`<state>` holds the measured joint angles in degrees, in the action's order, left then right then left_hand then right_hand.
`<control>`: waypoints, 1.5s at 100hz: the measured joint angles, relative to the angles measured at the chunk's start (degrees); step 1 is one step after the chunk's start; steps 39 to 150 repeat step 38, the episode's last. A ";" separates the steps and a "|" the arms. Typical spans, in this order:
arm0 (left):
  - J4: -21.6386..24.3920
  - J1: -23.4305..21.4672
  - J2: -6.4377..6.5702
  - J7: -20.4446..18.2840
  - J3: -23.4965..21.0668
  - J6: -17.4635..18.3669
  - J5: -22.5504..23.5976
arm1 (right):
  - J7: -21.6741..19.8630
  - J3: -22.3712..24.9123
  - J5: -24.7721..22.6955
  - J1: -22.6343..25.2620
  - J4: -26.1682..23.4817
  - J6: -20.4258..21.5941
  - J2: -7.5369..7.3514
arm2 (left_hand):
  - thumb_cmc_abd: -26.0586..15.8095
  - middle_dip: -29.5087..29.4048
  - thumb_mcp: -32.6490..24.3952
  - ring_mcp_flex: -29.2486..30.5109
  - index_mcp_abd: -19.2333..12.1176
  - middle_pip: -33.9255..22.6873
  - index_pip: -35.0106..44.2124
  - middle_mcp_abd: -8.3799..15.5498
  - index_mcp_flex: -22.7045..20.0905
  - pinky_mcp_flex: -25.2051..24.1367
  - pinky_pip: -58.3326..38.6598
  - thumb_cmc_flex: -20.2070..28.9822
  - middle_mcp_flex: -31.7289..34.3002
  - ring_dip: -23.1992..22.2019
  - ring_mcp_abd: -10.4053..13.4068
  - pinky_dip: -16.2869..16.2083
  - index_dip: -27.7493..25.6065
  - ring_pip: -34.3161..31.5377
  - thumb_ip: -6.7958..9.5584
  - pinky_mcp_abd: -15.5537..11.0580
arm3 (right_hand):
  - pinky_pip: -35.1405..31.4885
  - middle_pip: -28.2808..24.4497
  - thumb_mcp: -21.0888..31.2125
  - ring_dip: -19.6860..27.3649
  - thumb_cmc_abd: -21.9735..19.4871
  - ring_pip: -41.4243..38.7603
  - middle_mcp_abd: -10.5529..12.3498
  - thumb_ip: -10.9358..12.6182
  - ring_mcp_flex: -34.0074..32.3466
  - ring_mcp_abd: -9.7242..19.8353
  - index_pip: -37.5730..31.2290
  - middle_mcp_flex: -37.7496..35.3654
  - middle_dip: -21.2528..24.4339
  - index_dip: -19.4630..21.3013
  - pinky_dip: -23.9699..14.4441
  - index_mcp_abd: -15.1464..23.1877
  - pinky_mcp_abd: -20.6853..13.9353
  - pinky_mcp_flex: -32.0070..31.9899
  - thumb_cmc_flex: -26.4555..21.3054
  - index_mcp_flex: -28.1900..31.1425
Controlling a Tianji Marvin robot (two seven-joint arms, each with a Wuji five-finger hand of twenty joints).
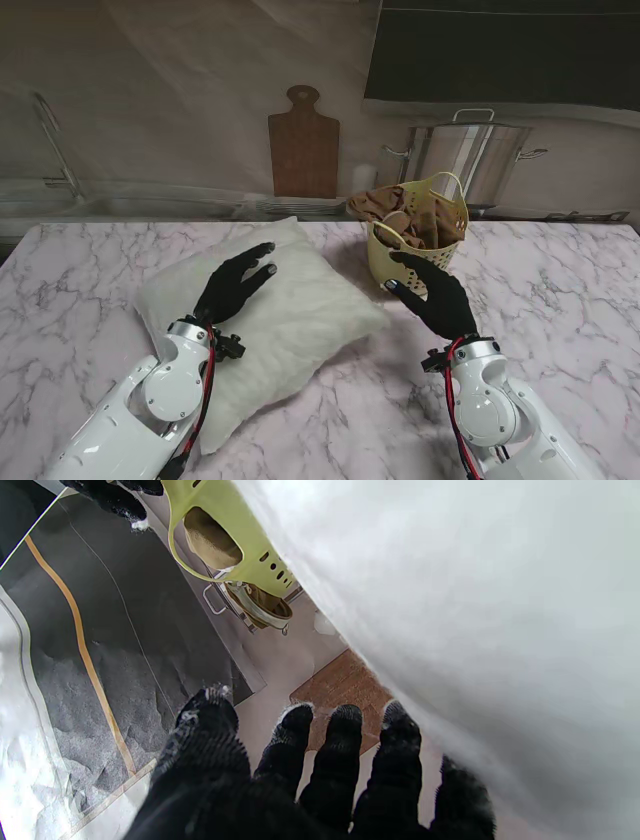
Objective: Remove the pillowcase from the pillow and put it in the laundry basket
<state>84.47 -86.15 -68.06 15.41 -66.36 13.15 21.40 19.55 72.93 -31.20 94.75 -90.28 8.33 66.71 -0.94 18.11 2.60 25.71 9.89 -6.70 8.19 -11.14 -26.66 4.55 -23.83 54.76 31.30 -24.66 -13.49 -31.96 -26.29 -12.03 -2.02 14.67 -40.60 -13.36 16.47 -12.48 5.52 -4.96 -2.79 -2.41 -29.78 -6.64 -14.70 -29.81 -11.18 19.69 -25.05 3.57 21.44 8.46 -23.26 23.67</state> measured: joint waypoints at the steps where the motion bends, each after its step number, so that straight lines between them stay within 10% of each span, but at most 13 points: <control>1: 0.00 0.00 0.00 0.00 -0.02 0.00 0.01 | 0.00 -0.03 0.16 -0.07 0.09 0.01 0.01 | 0.00 0.00 0.00 0.00 0.00 0.00 0.00 0.00 0.00 0.00 0.00 0.00 0.00 -0.01 0.00 -0.05 0.00 0.00 0.00 0.00 | 0.00 0.00 0.00 0.00 0.00 0.00 0.00 0.00 0.00 0.00 0.00 0.00 0.00 0.00 0.00 0.00 0.00 0.00 0.00 0.00; 150: -1.77 1.57 0.13 -1.21 0.51 -0.75 -0.04 | -3.62 0.41 -1.73 -2.40 1.30 0.88 -0.30 | -0.01 0.04 0.00 0.00 0.03 0.00 -0.03 0.00 0.00 0.00 0.00 0.00 0.00 -0.07 -0.01 -0.48 0.00 0.03 0.00 0.02 | 0.45 0.00 -0.12 0.00 0.00 0.00 0.63 0.00 0.01 0.41 -0.74 0.00 -0.03 0.01 0.26 0.00 0.00 0.00 -0.63 0.00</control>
